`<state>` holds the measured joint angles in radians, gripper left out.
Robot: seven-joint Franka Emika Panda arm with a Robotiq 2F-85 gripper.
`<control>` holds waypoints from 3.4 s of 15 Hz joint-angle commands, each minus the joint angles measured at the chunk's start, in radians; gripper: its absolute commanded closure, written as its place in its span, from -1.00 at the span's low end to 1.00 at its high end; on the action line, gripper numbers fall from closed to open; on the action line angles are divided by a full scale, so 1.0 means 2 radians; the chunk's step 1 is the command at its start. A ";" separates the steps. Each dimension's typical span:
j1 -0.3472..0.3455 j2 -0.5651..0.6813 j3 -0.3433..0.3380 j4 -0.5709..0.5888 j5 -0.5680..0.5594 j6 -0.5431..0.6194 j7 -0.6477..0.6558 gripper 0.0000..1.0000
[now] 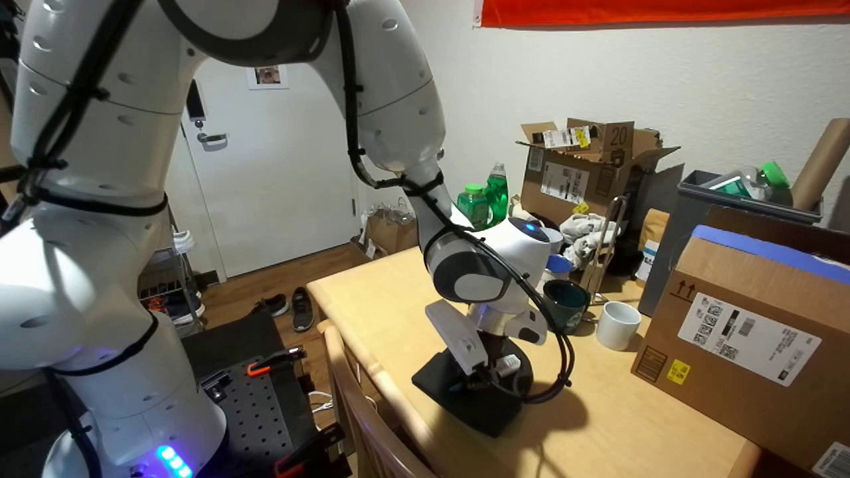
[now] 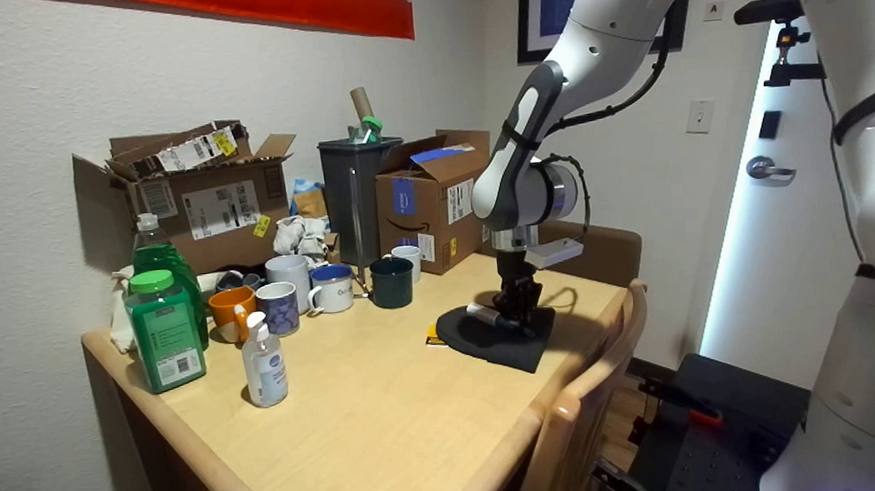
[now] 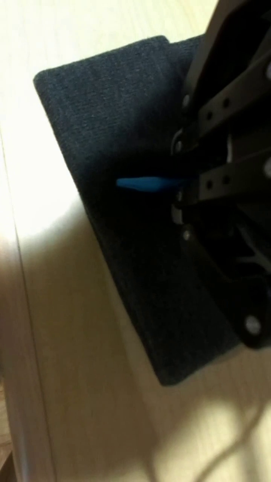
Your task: Roll the lint roller on the beanie
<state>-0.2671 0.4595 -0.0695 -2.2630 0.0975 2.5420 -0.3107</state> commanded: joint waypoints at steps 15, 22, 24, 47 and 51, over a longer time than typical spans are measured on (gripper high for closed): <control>0.072 -0.025 0.032 0.011 0.008 -0.111 0.078 0.94; 0.095 -0.004 0.049 0.039 0.018 -0.125 0.104 0.94; 0.098 -0.007 0.053 0.036 0.025 -0.119 0.102 0.94; 0.027 0.004 0.034 0.016 0.081 -0.102 0.038 0.94; 0.010 0.001 0.019 0.010 0.081 -0.096 0.031 0.94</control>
<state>-0.2212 0.4710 -0.0137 -2.2157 0.2449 2.3271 -0.2171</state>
